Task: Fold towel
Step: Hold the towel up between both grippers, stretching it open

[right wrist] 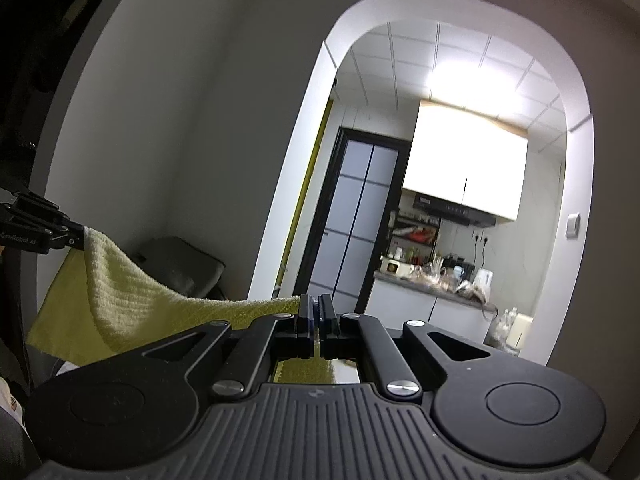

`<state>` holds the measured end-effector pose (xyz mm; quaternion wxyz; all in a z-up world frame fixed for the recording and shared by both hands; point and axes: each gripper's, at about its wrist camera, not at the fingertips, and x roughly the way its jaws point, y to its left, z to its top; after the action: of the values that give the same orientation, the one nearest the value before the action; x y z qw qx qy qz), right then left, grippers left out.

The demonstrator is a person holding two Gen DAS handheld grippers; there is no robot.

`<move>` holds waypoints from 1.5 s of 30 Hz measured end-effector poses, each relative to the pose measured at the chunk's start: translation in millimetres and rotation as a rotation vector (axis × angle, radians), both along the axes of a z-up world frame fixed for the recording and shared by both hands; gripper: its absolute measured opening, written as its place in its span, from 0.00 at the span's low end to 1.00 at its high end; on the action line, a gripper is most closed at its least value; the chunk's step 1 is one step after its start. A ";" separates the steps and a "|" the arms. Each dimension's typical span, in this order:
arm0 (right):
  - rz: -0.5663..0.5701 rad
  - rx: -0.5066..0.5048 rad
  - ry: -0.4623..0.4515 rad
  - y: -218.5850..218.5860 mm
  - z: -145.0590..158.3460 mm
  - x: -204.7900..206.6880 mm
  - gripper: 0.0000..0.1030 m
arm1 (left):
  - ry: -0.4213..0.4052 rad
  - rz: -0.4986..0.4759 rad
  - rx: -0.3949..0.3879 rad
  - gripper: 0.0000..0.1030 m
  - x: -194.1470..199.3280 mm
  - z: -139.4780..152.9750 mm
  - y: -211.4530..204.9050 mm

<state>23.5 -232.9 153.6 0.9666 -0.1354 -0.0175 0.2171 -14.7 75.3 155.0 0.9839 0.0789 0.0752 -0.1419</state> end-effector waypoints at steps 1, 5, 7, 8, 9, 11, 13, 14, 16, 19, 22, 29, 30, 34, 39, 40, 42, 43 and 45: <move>0.000 0.001 -0.003 0.4 0.7 -1.8 0.03 | -0.002 -0.004 0.001 0.06 -1.8 1.7 -0.4; 0.009 0.019 -0.027 -8.2 9.2 -17.0 0.03 | 0.004 -0.026 0.005 0.06 -12.5 4.5 -4.0; 0.008 0.025 -0.037 -10.7 10.5 -21.2 0.03 | 0.000 -0.025 0.019 0.06 -17.3 2.8 -8.3; 0.007 0.024 -0.040 -11.6 11.5 -21.4 0.03 | -0.001 -0.025 0.022 0.06 -18.1 2.6 -9.0; 0.006 0.024 -0.041 -11.7 13.4 -19.9 0.03 | 0.002 -0.025 0.023 0.06 -17.1 1.5 -9.1; 0.011 0.030 -0.031 -13.8 13.3 -18.2 0.03 | 0.019 -0.023 0.020 0.06 -11.0 -2.5 -7.8; 0.014 0.026 -0.023 -13.3 11.8 -14.7 0.03 | 0.035 -0.021 0.017 0.06 -4.9 -6.5 -6.6; 0.016 0.026 -0.013 -12.5 10.2 -11.8 0.03 | 0.043 -0.020 0.015 0.06 -1.8 -8.5 -5.9; 0.014 0.023 0.009 -9.4 4.2 -2.4 0.03 | 0.059 -0.018 0.012 0.06 4.3 -12.6 -4.7; 0.011 0.021 0.041 -5.3 -4.5 9.7 0.03 | 0.085 -0.013 0.007 0.06 14.5 -19.1 -2.2; 0.011 0.020 0.079 -1.4 -17.0 28.9 0.03 | 0.116 0.001 0.004 0.06 30.9 -29.1 3.8; 0.012 -0.010 0.176 12.6 -50.6 87.7 0.03 | 0.207 0.019 0.000 0.06 82.0 -65.1 17.8; 0.012 -0.015 0.189 14.5 -55.7 96.2 0.03 | 0.222 0.021 -0.001 0.06 91.3 -71.1 20.4; 0.014 -0.038 0.237 23.0 -73.8 127.5 0.03 | 0.270 0.025 -0.008 0.06 120.8 -91.0 29.0; 0.016 -0.081 0.282 33.3 -95.0 166.6 0.03 | 0.319 0.027 -0.009 0.06 153.4 -114.2 35.7; 0.016 -0.088 0.288 35.3 -98.0 174.8 0.03 | 0.330 0.028 -0.011 0.06 162.2 -119.2 37.8; 0.013 -0.100 0.299 38.8 -104.8 189.5 0.03 | 0.350 0.035 -0.011 0.06 178.1 -128.0 41.6; 0.013 -0.107 0.305 40.7 -108.4 196.9 0.03 | 0.360 0.039 -0.011 0.06 185.8 -132.1 43.4; 0.013 -0.116 0.313 43.0 -113.5 202.7 0.03 | 0.371 0.042 -0.010 0.06 193.1 -136.7 44.5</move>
<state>226.2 -189.9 40.1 0.9467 -0.1552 0.1451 0.2423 178.4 119.9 18.3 0.9562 0.0451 0.2565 -0.1336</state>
